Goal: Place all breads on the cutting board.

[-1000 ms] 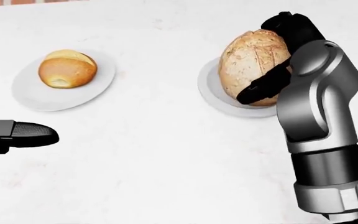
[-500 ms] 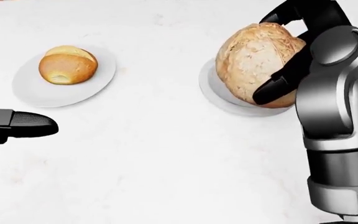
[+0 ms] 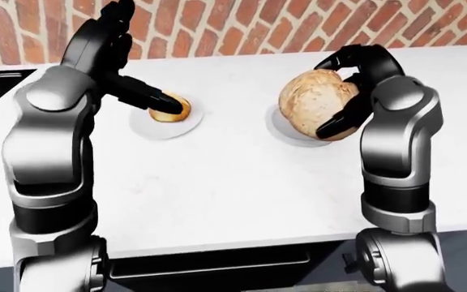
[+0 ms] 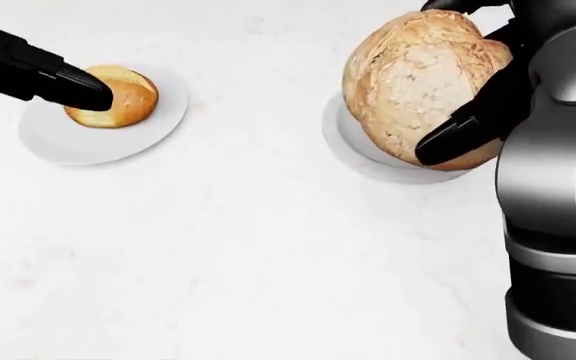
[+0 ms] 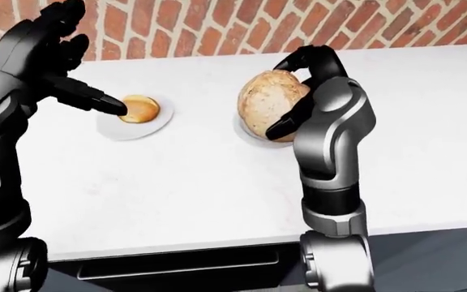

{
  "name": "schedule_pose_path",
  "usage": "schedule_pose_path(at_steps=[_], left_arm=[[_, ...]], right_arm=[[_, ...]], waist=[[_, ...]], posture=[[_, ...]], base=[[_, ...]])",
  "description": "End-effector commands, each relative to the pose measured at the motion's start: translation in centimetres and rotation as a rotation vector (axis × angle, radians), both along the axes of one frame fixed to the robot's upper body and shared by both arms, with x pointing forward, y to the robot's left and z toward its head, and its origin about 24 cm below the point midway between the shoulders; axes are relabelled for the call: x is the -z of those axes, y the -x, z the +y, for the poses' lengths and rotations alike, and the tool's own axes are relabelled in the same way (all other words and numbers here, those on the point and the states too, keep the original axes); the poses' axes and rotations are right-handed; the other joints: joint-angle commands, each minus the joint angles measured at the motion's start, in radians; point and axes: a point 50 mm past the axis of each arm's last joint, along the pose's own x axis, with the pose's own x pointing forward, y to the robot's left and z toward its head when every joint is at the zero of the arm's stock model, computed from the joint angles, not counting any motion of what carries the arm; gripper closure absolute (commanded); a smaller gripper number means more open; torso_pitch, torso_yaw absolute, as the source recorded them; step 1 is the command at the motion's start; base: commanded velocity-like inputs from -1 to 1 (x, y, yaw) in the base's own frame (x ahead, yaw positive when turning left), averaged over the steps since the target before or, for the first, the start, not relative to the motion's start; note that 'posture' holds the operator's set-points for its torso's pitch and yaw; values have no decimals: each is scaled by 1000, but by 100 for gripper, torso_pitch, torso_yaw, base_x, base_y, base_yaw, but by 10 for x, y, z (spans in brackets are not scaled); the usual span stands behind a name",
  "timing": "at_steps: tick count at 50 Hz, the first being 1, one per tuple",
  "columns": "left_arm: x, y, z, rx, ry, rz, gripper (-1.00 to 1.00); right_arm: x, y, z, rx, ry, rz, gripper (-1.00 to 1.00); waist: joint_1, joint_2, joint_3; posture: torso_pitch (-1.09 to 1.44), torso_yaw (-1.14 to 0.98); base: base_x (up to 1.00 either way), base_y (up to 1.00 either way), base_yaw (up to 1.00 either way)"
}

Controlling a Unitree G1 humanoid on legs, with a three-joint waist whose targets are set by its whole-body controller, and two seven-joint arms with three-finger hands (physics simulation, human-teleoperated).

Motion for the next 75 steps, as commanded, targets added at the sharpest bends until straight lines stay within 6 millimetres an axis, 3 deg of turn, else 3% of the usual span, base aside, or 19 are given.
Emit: schedule_pose_path(at_steps=[1, 5, 16, 21, 41, 49, 75], left_arm=[[-28, 6, -1, 25, -80, -131, -100], [-23, -5, -3, 64, -160, -87, -100], [-32, -30, -12, 114, -295, -67, -100], [-32, -51, -19, 121, -358, -35, -100], [-3, -91, -20, 101, -469, 26, -98], [3, -97, -22, 116, -491, 70, -62], [20, -103, -20, 108, -542, 93, -60]], right_arm=[[-19, 6, 2, -4, 25, -91, 100], [-19, 7, 4, -16, 29, -87, 100], [-20, 5, 8, -27, 24, -92, 100], [-22, 5, 8, -28, 24, -95, 100], [-18, 1, 9, -25, 33, -86, 100], [-14, 0, 8, -23, 29, -81, 100], [-4, -3, 7, -22, 22, -70, 100]], waist=[[1, 1, -35], [2, -5, -34], [4, -13, -39], [7, -17, -40], [4, -18, -46], [3, -18, -48], [3, -18, -55]], posture=[[0, 0], [0, 0], [0, 0], [0, 0], [0, 0], [0, 0], [0, 0]], base=[[0, 0, 0], [0, 0, 0], [0, 0, 0], [0, 0, 0], [0, 0, 0], [0, 0, 0], [0, 0, 0]])
